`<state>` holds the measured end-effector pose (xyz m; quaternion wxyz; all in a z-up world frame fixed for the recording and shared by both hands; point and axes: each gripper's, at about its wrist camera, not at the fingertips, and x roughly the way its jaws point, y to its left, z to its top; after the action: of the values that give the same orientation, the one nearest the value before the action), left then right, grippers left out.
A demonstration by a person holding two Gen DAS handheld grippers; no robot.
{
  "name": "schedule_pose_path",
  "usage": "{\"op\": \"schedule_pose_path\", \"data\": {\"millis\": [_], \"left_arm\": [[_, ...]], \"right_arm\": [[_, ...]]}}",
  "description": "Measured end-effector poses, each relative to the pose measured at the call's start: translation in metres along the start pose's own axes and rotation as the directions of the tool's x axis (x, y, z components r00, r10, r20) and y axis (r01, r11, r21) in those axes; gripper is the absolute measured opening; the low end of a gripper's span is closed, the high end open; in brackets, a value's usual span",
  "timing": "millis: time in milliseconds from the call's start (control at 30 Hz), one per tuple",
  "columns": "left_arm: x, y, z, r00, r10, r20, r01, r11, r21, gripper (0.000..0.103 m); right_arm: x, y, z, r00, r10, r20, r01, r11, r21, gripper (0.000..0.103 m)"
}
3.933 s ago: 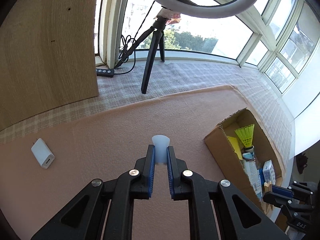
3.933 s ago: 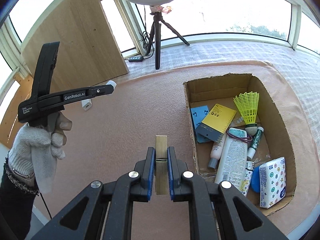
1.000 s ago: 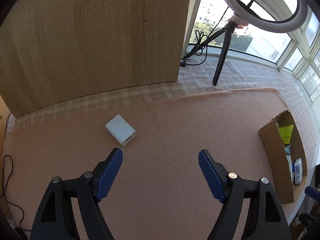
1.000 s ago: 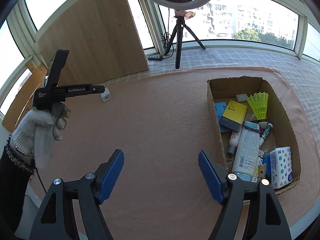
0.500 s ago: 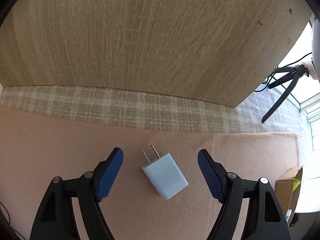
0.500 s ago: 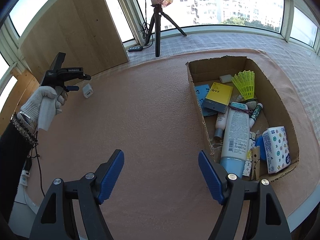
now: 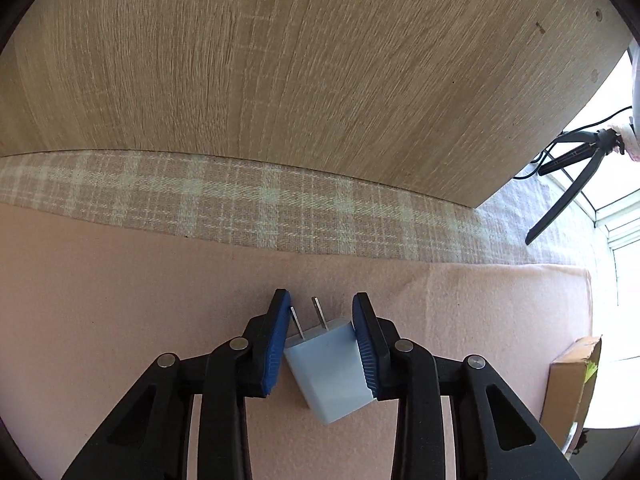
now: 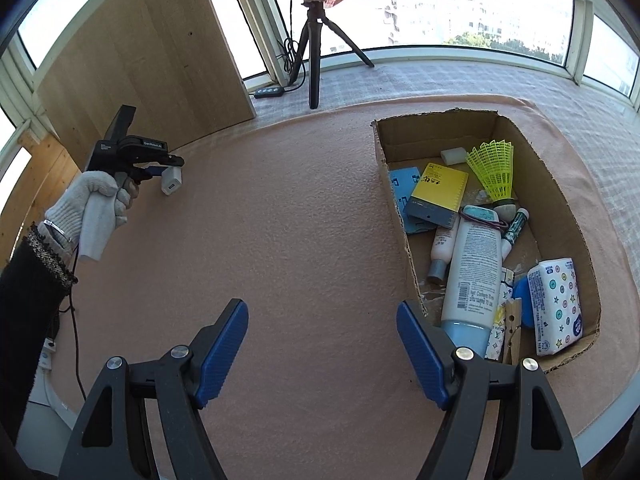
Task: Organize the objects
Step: 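Close the left tool on the white charger plug, then open the left tool on the charger while the right tool closes on it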
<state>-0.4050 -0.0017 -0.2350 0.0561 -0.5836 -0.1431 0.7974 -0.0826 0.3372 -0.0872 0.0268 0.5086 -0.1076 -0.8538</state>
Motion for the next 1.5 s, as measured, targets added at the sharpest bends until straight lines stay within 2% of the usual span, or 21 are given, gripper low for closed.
{"op": "schedule_pose_path", "data": {"millis": [100, 267, 367, 433, 733, 900, 967, 1000, 1067, 1233, 1400, 1500], "left_arm": [[-0.004, -0.001, -0.015, 1.0, -0.017, 0.006, 0.017, 1.0, -0.013, 0.034], [-0.015, -0.02, -0.059, 1.0, -0.022, 0.014, 0.022, 0.999, 0.036, 0.034], [-0.021, -0.031, -0.094, 0.998, -0.066, 0.004, 0.066, 0.997, 0.037, 0.034], [-0.028, -0.042, -0.119, 0.999, -0.051, 0.01, 0.05, 0.996, 0.081, 0.034], [-0.056, -0.077, -0.232, 0.992, -0.119, -0.038, 0.124, 0.98, 0.155, 0.034], [-0.073, -0.078, -0.265, 0.993, -0.11, -0.034, 0.115, 0.975, 0.191, 0.036], [-0.084, -0.075, -0.273, 0.995, -0.1, -0.017, 0.101, 0.973, 0.206, 0.047], [-0.093, -0.068, -0.277, 0.995, -0.102, -0.007, 0.101, 0.973, 0.208, 0.057], [-0.102, -0.064, -0.286, 0.993, -0.115, -0.017, 0.116, 0.969, 0.219, 0.069], [-0.109, -0.061, -0.308, 0.99, -0.135, -0.037, 0.14, 0.963, 0.23, 0.069], [-0.107, -0.054, -0.315, 0.985, -0.167, -0.037, 0.171, 0.967, 0.189, 0.068], [-0.107, -0.058, -0.317, 0.985, -0.171, -0.037, 0.175, 0.964, 0.201, 0.068]], "right_arm": [[0.002, 0.001, 0.001, 1.0, 0.01, 0.0, -0.01, 1.0, -0.001, 0.073], [0.003, 0.006, 0.0, 0.999, 0.037, 0.003, -0.037, 0.999, -0.016, 0.073], [0.005, 0.012, -0.001, 0.998, 0.061, -0.001, -0.061, 0.998, -0.028, 0.073], [0.007, 0.016, -0.002, 0.997, 0.081, -0.005, -0.081, 0.996, -0.036, 0.073], [0.024, 0.033, -0.012, 0.99, 0.132, -0.041, -0.135, 0.988, -0.07, 0.073], [0.042, 0.04, -0.019, 0.98, 0.174, -0.097, -0.18, 0.982, -0.063, 0.073], [0.052, 0.042, -0.021, 0.972, 0.197, -0.127, -0.205, 0.977, -0.053, 0.073], [0.056, 0.042, -0.022, 0.967, 0.211, -0.141, -0.219, 0.975, -0.044, 0.073], [0.063, 0.044, -0.023, 0.955, 0.244, -0.169, -0.251, 0.968, -0.023, 0.073], [0.081, 0.059, -0.02, 0.925, 0.302, -0.229, -0.313, 0.949, -0.014, 0.073], [0.098, 0.08, -0.011, 0.883, 0.358, -0.305, -0.383, 0.923, -0.024, 0.073], [0.106, 0.094, -0.008, 0.863, 0.375, -0.34, -0.412, 0.91, -0.043, 0.073]]}}
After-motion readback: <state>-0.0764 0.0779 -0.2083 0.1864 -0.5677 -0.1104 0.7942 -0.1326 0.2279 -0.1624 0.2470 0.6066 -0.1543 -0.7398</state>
